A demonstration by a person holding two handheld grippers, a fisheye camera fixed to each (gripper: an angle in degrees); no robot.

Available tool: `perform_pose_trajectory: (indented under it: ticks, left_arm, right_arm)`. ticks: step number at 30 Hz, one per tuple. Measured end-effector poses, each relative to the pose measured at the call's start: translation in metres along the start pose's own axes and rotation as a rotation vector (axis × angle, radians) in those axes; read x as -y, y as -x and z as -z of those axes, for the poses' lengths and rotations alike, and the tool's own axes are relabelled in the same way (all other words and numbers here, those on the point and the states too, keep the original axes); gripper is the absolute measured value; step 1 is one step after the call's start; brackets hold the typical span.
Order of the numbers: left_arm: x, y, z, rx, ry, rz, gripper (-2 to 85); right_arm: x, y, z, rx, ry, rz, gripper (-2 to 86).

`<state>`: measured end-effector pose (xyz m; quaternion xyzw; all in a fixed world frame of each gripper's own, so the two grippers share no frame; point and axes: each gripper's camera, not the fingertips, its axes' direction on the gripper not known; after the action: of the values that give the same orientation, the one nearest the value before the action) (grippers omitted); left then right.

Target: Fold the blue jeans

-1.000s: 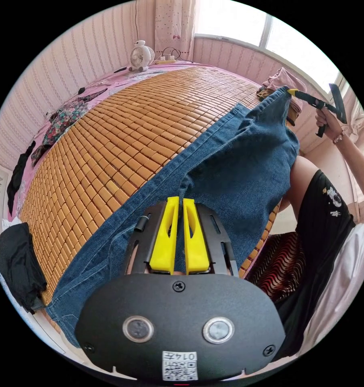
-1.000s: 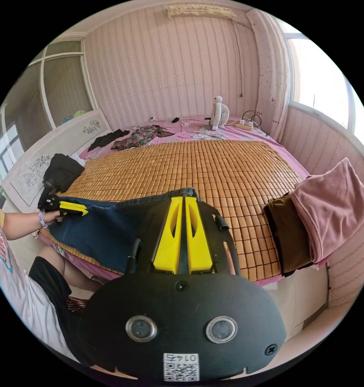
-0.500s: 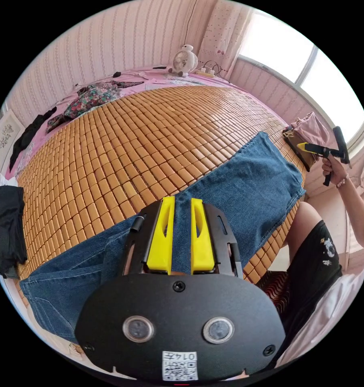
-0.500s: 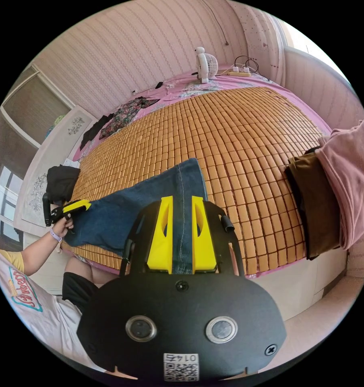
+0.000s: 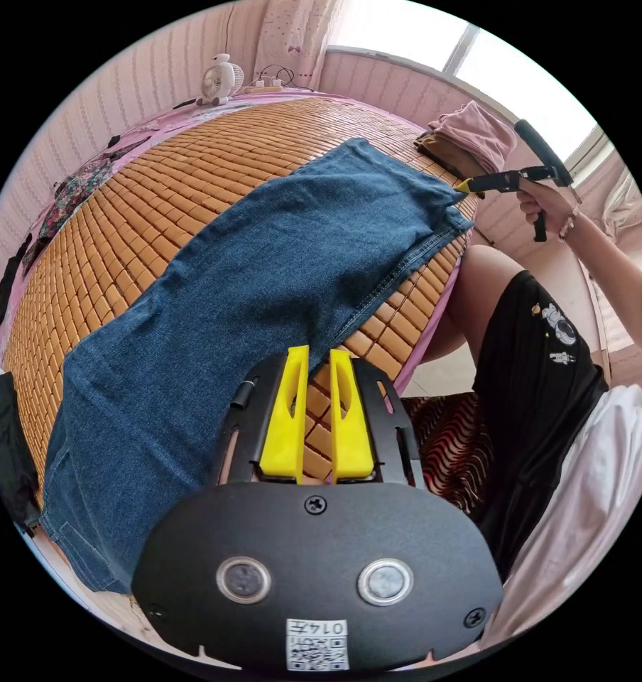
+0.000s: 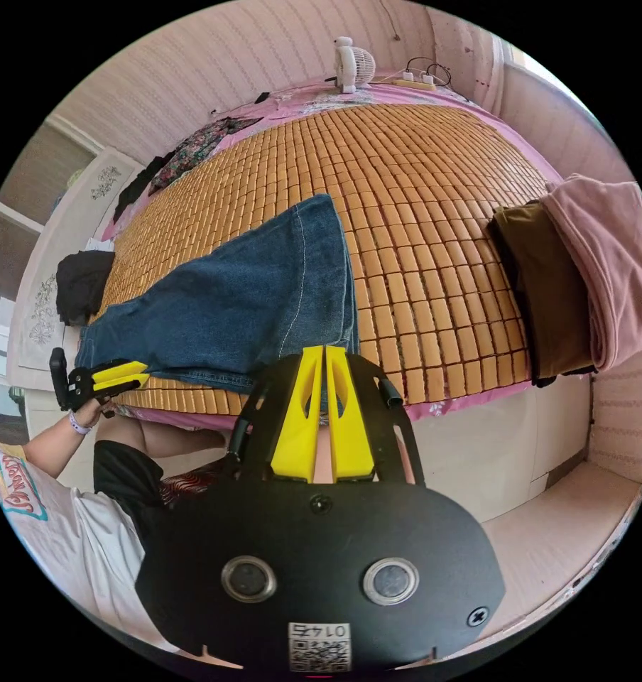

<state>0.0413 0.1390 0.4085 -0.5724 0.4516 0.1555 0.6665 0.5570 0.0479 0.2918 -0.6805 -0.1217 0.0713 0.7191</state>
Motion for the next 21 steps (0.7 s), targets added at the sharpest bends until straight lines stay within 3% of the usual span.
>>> perform_pose_trajectory:
  ticks: [4,10,14,18,21]
  left_arm:
    - [-0.003,0.004,0.03,-0.026,-0.046,-0.027,0.7]
    - [-0.019,0.031,0.061,-0.167,-0.124,0.029,-0.5]
    - [-0.017,0.02,0.054,-0.081,-0.05,-0.078,-0.6]
    - [-0.02,0.03,0.025,-0.115,0.09,-0.037,-0.6]
    - [-0.028,0.037,0.015,-0.131,0.132,-0.016,-0.5]
  right_arm:
    - [-0.009,-0.019,0.031,0.127,-0.052,-0.07,0.8]
    - [-0.041,-0.047,-0.008,0.246,0.072,-0.243,1.0]
    - [-0.045,-0.051,-0.008,0.281,0.075,-0.27,2.1]
    - [-0.043,-0.054,-0.018,0.134,0.128,-0.291,3.3]
    - [-0.049,-0.062,-0.025,0.217,0.105,-0.345,5.2]
